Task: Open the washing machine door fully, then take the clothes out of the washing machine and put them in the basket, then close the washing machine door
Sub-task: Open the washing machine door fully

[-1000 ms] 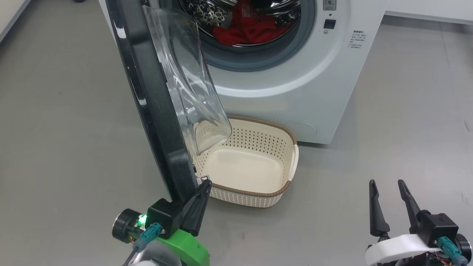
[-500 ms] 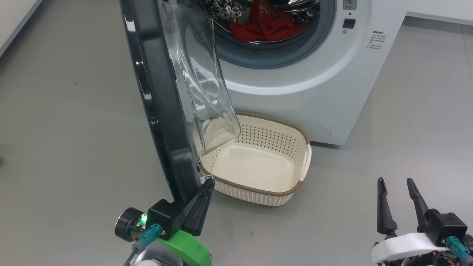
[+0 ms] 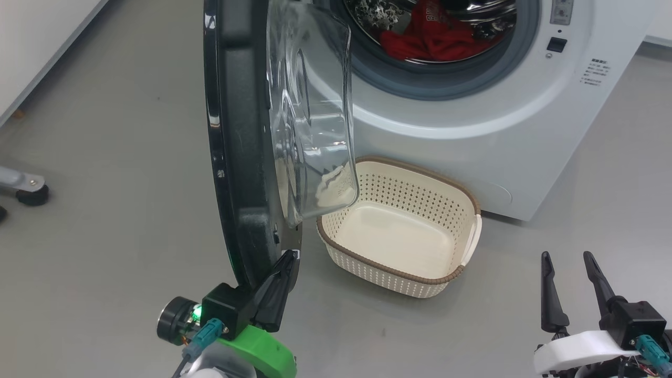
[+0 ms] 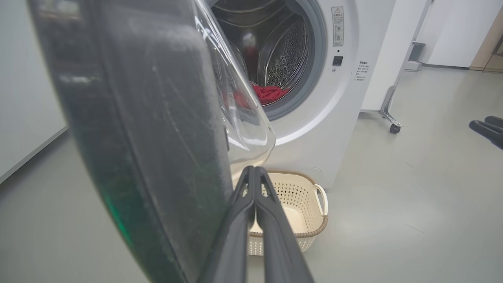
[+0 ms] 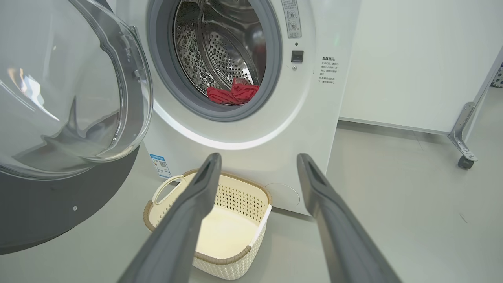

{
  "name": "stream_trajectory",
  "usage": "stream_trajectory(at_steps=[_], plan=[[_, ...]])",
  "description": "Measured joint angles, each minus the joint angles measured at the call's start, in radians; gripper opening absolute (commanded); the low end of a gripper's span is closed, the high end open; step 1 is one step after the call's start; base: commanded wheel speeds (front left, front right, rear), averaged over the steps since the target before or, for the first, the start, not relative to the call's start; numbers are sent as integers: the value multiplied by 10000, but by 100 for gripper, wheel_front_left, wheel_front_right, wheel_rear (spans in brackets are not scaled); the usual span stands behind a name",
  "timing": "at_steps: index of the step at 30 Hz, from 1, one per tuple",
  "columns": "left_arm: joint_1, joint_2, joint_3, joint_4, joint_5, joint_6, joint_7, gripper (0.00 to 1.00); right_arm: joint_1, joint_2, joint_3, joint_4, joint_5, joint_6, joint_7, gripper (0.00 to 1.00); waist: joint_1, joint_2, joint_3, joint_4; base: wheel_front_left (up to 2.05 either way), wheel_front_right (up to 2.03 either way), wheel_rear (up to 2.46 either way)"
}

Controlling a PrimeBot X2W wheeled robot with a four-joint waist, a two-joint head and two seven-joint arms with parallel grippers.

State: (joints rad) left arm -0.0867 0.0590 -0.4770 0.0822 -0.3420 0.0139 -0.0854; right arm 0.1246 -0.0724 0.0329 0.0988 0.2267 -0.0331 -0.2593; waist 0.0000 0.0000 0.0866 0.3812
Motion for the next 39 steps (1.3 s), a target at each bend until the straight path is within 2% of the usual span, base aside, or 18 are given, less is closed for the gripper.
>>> stream_trajectory(at_steps=[8,14,25,39], plan=[[1,79,435,234,2,255,-215,0,5,-61,100,13,-98,84,0,100,0,0,-31,713,0,0,0],[6,270,828,393,2,431,-313,0,4,-44,410,48,-284,221,0,100,0,0,-144,956,0,0,0],[-15,451,1542,587,-75,568,-556,0,3,-79,477,38,-339,236,2,100,0,0,96,944,0,0,0],[-680,713,2731,1338,-449,780,-746,0,-173,-222,525,-226,-447,311,169,100,0,0,694,594,0,0,0]])
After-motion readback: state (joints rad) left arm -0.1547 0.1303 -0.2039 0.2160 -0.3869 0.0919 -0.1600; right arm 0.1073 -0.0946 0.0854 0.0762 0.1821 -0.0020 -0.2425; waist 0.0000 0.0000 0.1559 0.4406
